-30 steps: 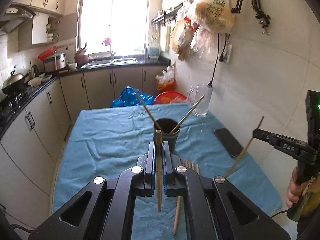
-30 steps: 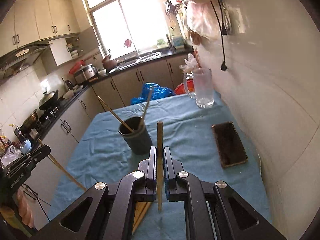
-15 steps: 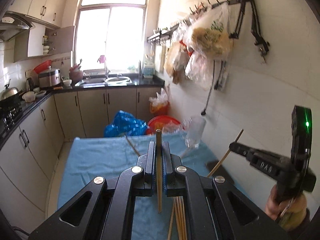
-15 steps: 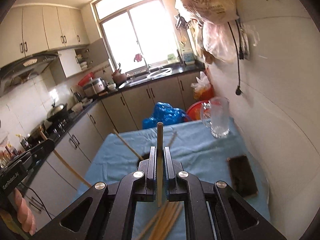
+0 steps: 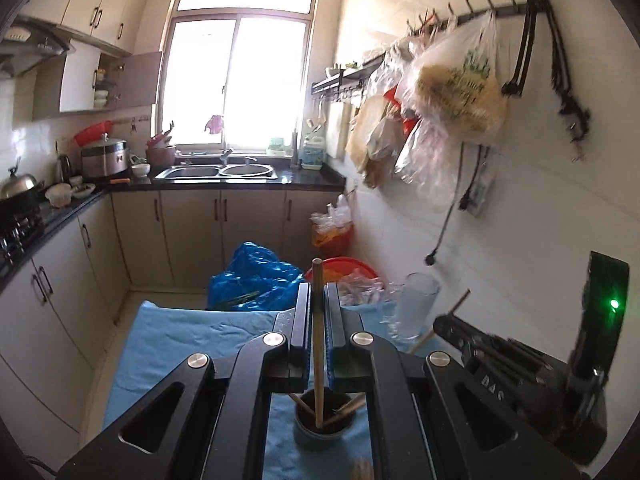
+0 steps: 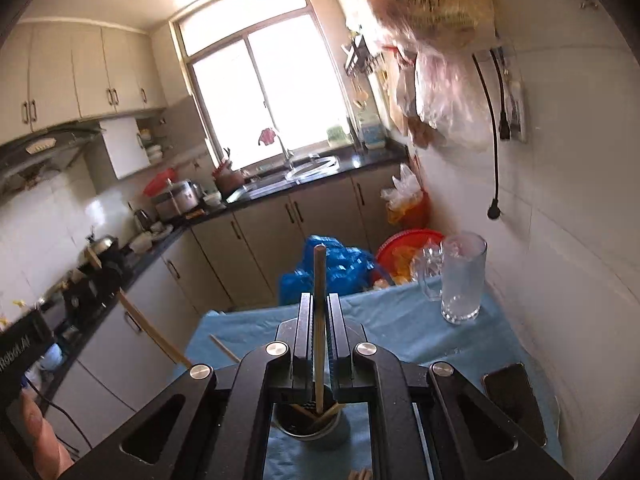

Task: Organize utensils
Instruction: 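Carry both chopsticks up into the black holder and open both tools, then grasp a chopstick with the left tool while the right tool grasps another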

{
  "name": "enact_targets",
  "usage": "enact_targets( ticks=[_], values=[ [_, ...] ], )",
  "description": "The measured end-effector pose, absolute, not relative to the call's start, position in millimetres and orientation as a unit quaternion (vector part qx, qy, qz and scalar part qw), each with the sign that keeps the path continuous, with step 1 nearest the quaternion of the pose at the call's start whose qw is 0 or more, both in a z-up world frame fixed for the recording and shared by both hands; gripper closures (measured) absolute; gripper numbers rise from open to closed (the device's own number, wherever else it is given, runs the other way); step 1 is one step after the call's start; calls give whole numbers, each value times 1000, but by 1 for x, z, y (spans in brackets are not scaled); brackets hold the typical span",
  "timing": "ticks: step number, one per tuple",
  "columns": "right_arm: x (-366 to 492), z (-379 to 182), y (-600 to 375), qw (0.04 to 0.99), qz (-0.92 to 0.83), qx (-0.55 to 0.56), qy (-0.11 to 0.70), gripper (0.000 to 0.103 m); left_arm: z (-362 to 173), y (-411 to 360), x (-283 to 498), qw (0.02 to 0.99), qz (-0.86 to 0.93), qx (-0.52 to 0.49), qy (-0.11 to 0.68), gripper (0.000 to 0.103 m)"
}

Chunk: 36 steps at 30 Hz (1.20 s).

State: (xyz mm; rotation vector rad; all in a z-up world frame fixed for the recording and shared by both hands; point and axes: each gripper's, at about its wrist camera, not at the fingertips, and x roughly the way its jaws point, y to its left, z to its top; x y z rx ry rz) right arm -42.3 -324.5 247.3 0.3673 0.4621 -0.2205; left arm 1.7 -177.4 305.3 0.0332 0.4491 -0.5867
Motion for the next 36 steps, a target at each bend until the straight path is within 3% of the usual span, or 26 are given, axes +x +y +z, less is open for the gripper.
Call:
enact_targets(
  ticks=[7, 12, 14, 16, 24, 29, 31, 36],
  values=[
    [-21, 196, -343, 931, -107, 201, 284, 96, 252, -199, 35, 919, -268, 31, 289, 98],
    [-21, 181, -361, 921, -103, 234, 293, 95, 244, -194, 40, 918, -256, 22, 301, 97],
    [-24, 185, -362, 923, -101, 234, 288, 91, 248, -190, 38, 919, -256, 19, 299, 91],
    [-28, 191, -362, 926, -99, 232, 281, 83, 254, -184, 32, 921, -255, 9, 295, 71],
    [-61, 227, -346, 937, -95, 223, 252, 76, 283, -152, -13, 931, -253, 6, 264, 65],
    [-103, 244, -327, 944, -91, 196, 250, 57, 285, -116, -55, 936, -251, 7, 246, 51],
    [-120, 242, -319, 943, -86, 180, 266, 49, 275, -101, -70, 936, -247, 8, 251, 44],
    [-154, 207, -309, 925, -79, 137, 345, 44, 229, -76, -92, 924, -244, 16, 293, 41]
  ],
)
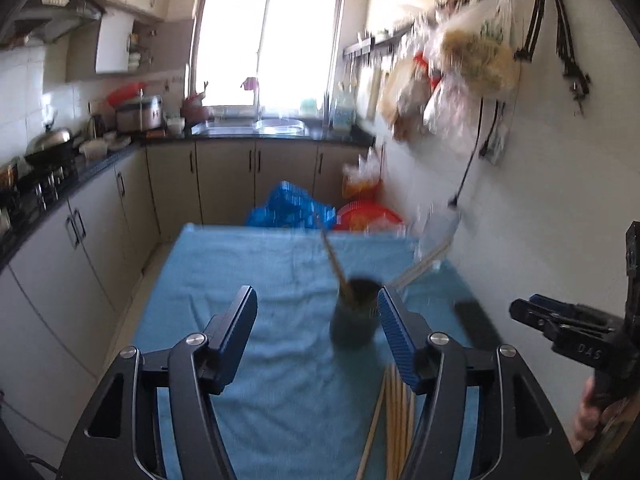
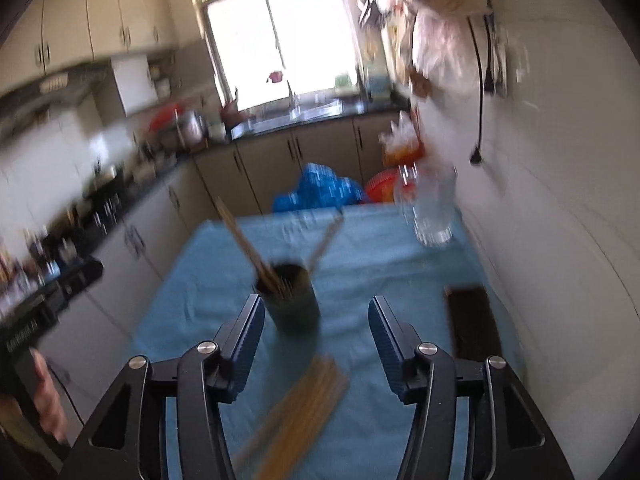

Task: Organize utensils
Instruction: 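Grasp a chopstick with the left tool while the right tool grasps another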

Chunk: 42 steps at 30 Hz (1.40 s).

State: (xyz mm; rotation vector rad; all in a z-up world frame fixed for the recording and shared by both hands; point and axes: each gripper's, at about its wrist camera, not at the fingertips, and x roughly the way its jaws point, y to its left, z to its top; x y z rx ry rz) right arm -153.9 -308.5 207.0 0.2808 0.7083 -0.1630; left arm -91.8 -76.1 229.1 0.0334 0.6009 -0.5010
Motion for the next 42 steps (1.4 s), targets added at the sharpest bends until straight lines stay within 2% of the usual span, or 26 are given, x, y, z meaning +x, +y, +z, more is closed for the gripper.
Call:
enact_targets(
  ticks=[6, 8, 10, 12, 21, 26, 27, 28, 30, 34, 39, 42],
  values=[
    [-172, 126, -313, 879, -59, 176, 438, 44, 135, -81, -98, 884, -255, 43, 391, 42],
    [-172, 98, -316, 862, -38, 212, 460, 47, 102, -88, -97, 864, -261, 48, 428, 42],
    [-171, 71, -317, 843, -15, 252, 475, 67, 76, -96, -98, 847, -268, 55, 456, 57],
    [-168, 53, -316, 833, -9, 271, 483, 69, 56, -106, -98, 829, -278, 63, 482, 65],
    [-144, 20, -319, 823, -29, 292, 487, 69, 34, -151, -95, 809, -303, 120, 490, 66],
    [-128, 11, -318, 818, -45, 288, 495, 70, 27, -174, -90, 799, -307, 143, 497, 70],
    [-126, 9, -318, 818, -50, 285, 498, 73, 26, -177, -90, 801, -304, 148, 494, 76],
    [-124, 10, -317, 820, -57, 279, 496, 76, 26, -180, -89, 805, -294, 157, 491, 87],
    [-116, 10, -317, 820, -72, 268, 500, 82, 26, -181, -86, 809, -277, 157, 493, 95],
    [-101, 10, -318, 819, -99, 241, 512, 96, 26, -168, -75, 805, -260, 107, 523, 96],
    [-91, 12, -316, 818, -103, 183, 535, 102, 29, -146, -74, 790, -248, 77, 556, 96],
    [-88, 13, -316, 814, -98, 172, 546, 102, 31, -139, -72, 774, -257, 65, 575, 96]
  ],
)
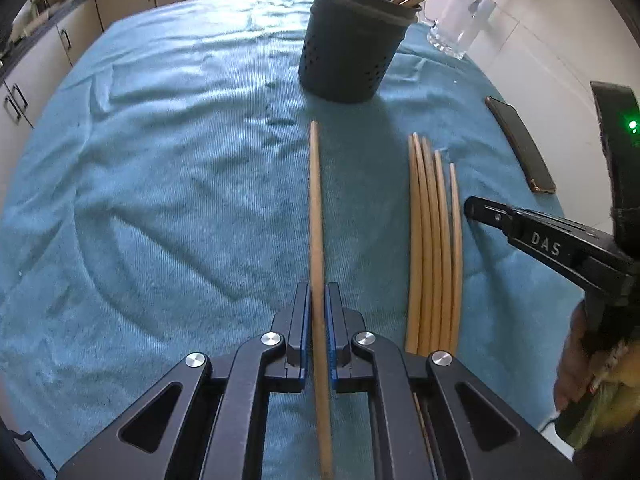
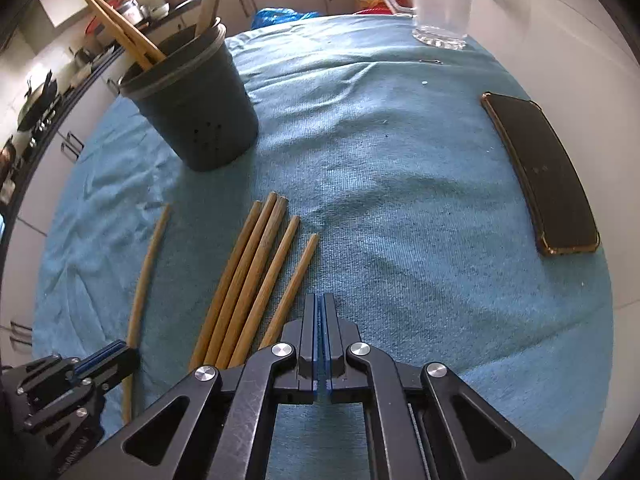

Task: Organize utensils
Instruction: 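Grasp a chopstick with the left tool while the right tool grasps another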

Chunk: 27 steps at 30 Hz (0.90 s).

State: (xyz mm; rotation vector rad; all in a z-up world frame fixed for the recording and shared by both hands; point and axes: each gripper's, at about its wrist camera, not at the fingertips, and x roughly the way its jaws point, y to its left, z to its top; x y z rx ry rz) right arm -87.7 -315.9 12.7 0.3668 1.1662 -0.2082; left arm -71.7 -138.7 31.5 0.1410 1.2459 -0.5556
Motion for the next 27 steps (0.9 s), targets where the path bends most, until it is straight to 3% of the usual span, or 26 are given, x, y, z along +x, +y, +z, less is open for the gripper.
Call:
enact_targets(
  ticks=[7, 14, 17, 27],
  values=[
    [-94, 8, -338, 801, -80, 265, 531, 100, 41, -139, -51, 783, -251, 57, 566, 90],
    [-99, 14, -350, 804, -69, 317, 498, 99, 33, -163, -28, 784, -245, 80, 565, 90],
    [-91, 14, -346, 804, -67, 312, 502, 94, 28, -175, -21, 784, -244, 95, 562, 89],
    [-67, 9, -330, 798, -103, 260, 533, 94, 25, -184, 3, 785, -253, 79, 560, 89]
  ],
)
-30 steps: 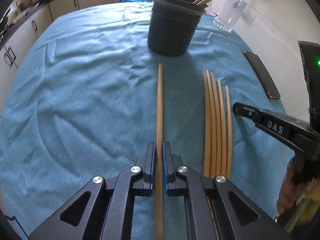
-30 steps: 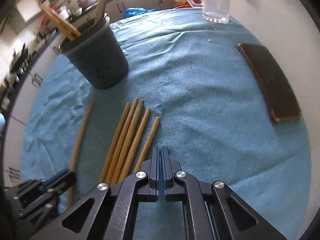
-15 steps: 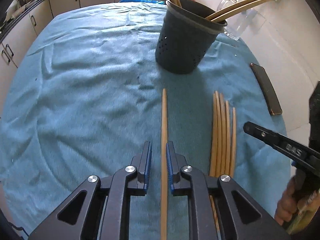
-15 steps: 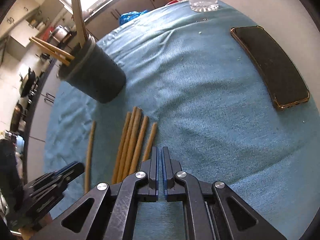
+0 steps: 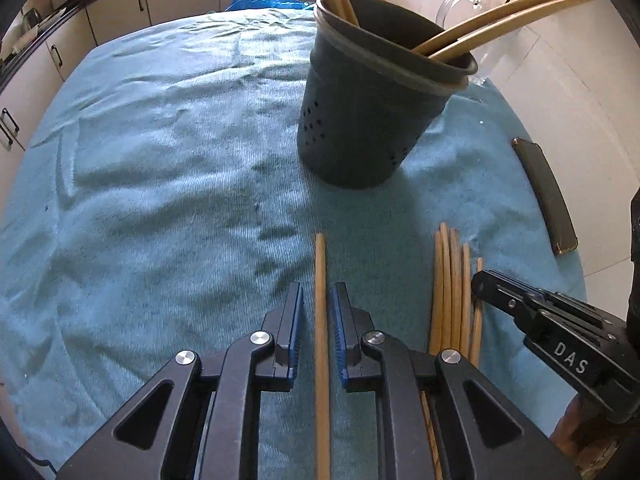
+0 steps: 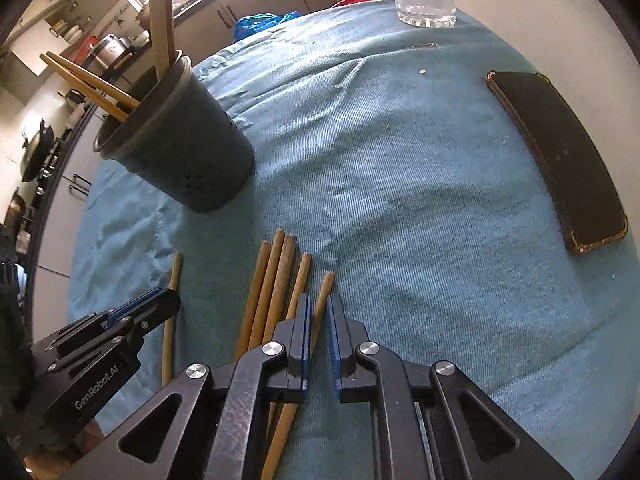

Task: Organize utensils
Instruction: 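Grasp a chopstick with the left tool while the right tool grasps another, then lift both held chopsticks toward the black holder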

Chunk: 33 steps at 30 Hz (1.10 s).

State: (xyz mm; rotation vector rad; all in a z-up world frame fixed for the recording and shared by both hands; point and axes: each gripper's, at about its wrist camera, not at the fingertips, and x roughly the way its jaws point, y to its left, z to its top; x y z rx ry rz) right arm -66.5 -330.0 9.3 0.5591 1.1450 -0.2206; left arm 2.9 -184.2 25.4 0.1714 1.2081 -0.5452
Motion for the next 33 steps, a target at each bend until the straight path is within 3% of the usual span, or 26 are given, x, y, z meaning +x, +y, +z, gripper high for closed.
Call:
enact_targets(
  ticks=[5, 6, 10, 23, 33],
  values=[
    [-58, 11, -315, 811, -126, 217, 528, 94, 24, -185, 1, 793, -261, 82, 545, 90],
    [-58, 11, -311, 816, -126, 205, 526, 94, 24, -185, 0, 795, -259, 87, 541, 97],
    [-57, 13, -312, 819, -98, 215, 523, 98, 30, -178, -4, 795, -255, 68, 546, 98],
    [-118, 105, -297, 893, -73, 188, 403, 98, 135, -130, -68, 856, -284, 39, 431, 98],
    [-182, 162, -273, 929, -57, 166, 326, 98, 184, -100, -135, 897, -279, 41, 341, 98]
  ],
)
